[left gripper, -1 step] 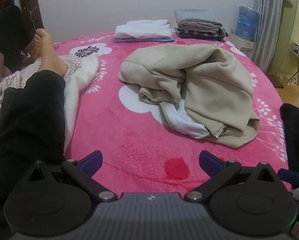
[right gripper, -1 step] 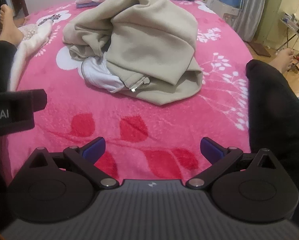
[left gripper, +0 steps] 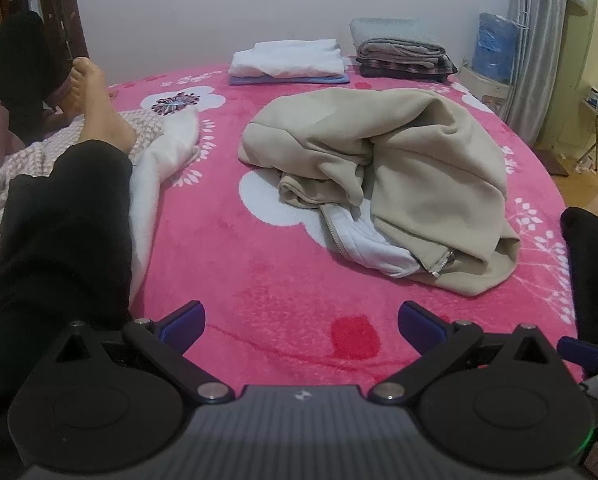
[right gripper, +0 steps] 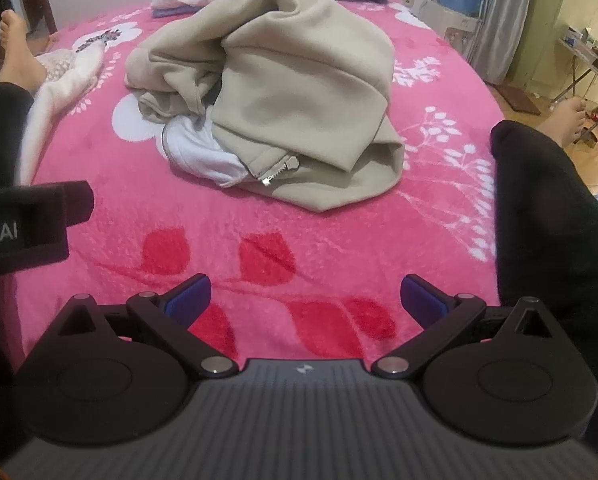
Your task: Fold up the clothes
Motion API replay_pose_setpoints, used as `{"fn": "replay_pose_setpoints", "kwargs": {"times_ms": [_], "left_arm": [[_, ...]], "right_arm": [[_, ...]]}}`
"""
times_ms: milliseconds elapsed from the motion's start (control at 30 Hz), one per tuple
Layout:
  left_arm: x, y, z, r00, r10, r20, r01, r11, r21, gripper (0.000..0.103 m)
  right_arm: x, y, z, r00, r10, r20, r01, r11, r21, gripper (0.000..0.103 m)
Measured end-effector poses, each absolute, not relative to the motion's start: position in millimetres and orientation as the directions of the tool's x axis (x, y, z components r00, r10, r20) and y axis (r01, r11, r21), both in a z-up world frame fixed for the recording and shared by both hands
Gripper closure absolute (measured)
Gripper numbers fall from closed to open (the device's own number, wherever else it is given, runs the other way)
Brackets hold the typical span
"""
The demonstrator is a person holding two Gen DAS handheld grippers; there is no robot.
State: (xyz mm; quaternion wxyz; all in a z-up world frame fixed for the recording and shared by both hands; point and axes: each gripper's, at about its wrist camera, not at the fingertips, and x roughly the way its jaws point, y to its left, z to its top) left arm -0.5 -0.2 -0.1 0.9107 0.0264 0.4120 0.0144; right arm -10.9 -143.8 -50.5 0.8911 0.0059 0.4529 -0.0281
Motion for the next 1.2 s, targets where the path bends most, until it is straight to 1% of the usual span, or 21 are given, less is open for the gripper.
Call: {"fn": "replay_pose_setpoints", "kwargs": {"times_ms": [67,133,167,233,500,867,1200], "left_arm": [[-1,0,0,0.666,0.053,-0.744,-0.008,0.998,0.064,0.000],[-1,7,0,0.668,0.029,-0.743,-0.003,0.999,0.037,0.000],[-1,2,-1,0.672,0.047,-0.739,-0.008,0.998,0.057,0.000],[-5,5,1,0.675,0.042,-0.736,-0.015,0.999,0.044,0.000],[-2,21,0,0.650,0.026,-0.759,-0.027,1.000,0.011,0.000],[4,24,5,0.664,-0.003,-0.748,-0.049,0.998,-0.048,0.000],[16,17,-3,0.648,-0.011,-0.762,-0.047,0.997,-0.055,0.000]], "right_arm": [[-12,-143,-51,0.586,-0.046,-0.809,0.056,0.998,-0.016,0.002],[-14,-141,-53,0.584,-0.045,-0.810,0.056,0.998,-0.015,0.002],[-15,-140,-52,0.584,-0.044,-0.810,0.055,0.998,-0.014,0.002],[-14,-141,-47,0.585,-0.045,-0.810,0.054,0.998,-0.017,0.002],[-17,-133,-41,0.600,-0.052,-0.798,0.041,0.999,-0.034,0.002],[-10,-128,-42,0.595,-0.077,-0.800,0.027,0.997,-0.076,0.001],[-1,-136,-59,0.559,-0.040,-0.828,0.024,0.999,-0.032,0.001]]}}
